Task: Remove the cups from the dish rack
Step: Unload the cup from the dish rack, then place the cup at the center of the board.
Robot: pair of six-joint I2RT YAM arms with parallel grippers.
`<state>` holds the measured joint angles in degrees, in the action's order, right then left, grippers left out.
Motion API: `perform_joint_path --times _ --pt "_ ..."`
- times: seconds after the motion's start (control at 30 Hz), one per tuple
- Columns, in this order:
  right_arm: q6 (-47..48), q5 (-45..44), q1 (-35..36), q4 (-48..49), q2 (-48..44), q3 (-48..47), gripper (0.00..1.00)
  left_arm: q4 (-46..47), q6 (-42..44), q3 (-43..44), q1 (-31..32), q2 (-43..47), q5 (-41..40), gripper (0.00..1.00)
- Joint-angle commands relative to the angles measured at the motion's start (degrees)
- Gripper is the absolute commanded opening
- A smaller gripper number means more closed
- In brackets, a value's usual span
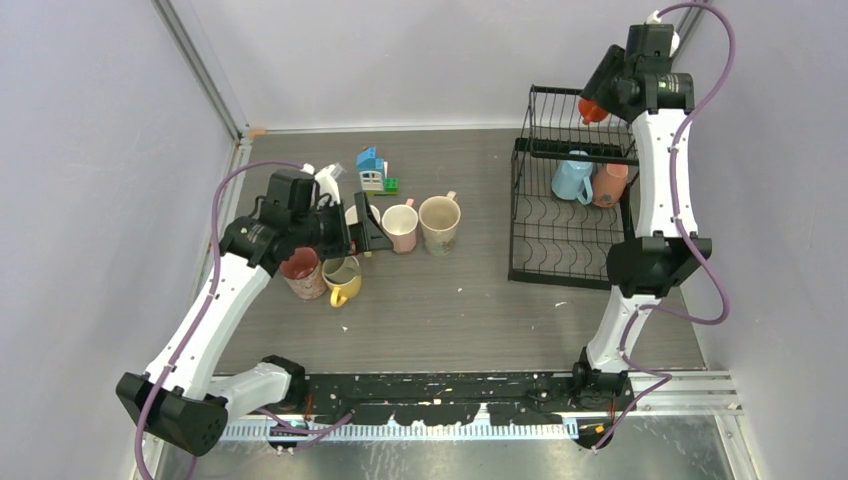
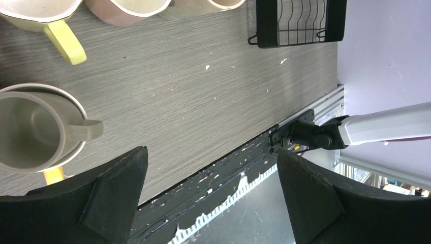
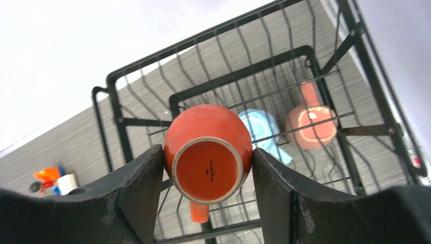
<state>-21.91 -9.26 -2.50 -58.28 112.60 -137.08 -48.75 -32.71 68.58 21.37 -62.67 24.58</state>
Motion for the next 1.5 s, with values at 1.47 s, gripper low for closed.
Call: perform_joint_path --times 1.47 --pt "-41.21 33.02 37.47 51.09 -27.69 56.01 0.34 41.15 -13.85 -13.39 0.26 7.22 1.14 0.92"
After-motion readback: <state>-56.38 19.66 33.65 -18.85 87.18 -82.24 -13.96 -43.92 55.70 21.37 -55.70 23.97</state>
